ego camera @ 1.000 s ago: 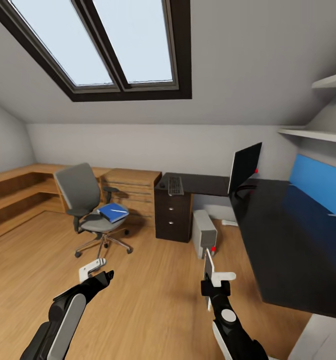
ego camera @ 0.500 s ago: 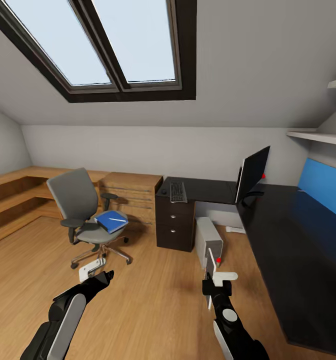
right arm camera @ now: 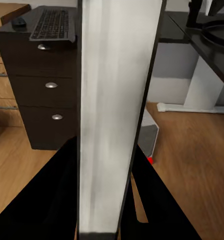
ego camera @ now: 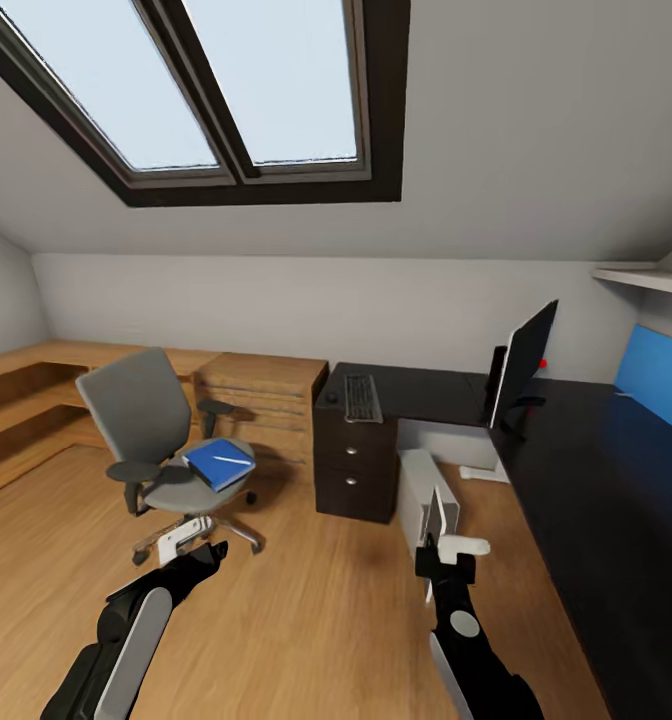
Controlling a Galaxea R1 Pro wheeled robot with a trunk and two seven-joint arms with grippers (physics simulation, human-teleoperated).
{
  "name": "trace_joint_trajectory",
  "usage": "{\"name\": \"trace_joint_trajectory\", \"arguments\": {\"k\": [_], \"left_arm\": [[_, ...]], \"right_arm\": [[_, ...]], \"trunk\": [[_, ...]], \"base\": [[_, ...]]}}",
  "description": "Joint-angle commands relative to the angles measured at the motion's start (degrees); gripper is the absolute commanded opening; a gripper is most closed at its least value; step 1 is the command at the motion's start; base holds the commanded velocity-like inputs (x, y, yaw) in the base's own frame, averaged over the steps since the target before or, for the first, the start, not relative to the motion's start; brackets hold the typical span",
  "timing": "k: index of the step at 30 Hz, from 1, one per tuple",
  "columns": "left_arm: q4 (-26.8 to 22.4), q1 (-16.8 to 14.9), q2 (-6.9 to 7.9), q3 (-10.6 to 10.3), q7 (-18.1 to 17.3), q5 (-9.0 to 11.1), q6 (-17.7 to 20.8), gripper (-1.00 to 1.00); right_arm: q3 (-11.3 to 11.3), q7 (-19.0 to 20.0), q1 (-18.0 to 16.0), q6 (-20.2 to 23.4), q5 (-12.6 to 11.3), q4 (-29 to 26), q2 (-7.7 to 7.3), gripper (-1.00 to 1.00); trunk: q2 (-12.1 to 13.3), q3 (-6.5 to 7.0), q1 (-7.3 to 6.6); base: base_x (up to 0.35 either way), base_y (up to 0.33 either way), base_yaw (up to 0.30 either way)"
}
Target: In the bedroom, organize the workspace by keeping the computer under the desk, ensuring the monitor is on the desk, placing the keyboard on the desk next to the monitor, placing the mouse on the desk next to the keyboard, moving the folder from the swivel chair onto the desk next to the mouse, stacking the notebook on top of the folder with the pen on top of the notebook, and positioning the swivel chair next to the desk.
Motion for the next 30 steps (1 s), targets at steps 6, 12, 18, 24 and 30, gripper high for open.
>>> {"name": "trace_joint_trajectory", "arguments": {"k": [6, 12, 18, 24, 30], "left_arm": [[0.17, -0.04, 0.04, -0.05, 0.43, 0.59, 0.16, 1.00], [0.21, -0.04, 0.10, -0.02, 0.38, 0.54, 0.02, 1.00], [0.27, -0.04, 0.10, -0.01, 0.41, 0.60, -0.01, 1.00], [0.37, -0.04, 0.03, -0.08, 0.43, 0.60, -0.01, 1.00], [0.39, -0.04, 0.02, -0.09, 0.41, 0.61, -0.01, 1.00]], "right_arm": [[0.05, -0.33, -0.03, -0.12, 0.30, -0.44, 0.00, -1.00], [0.05, -0.36, -0.05, -0.08, 0.25, -0.47, 0.00, -1.00], [0.12, -0.39, -0.05, -0.05, 0.23, -0.41, 0.05, -1.00], [0.21, -0.33, -0.05, -0.05, 0.21, -0.39, 0.09, -1.00], [0.19, -0.32, -0.05, -0.10, 0.23, -0.42, 0.02, -1.00]], "trunk": [[-0.03, 0.04, 0.03], [-0.03, 0.09, 0.03], [-0.03, 0.09, 0.03], [-0.03, 0.09, 0.03], [-0.03, 0.09, 0.03]], "base": [[0.234, 0.020, -0.220], [0.097, 0.040, -0.280], [0.252, 0.169, -0.185], [0.272, 0.171, -0.029], [0.292, 0.117, -0.002]]}}
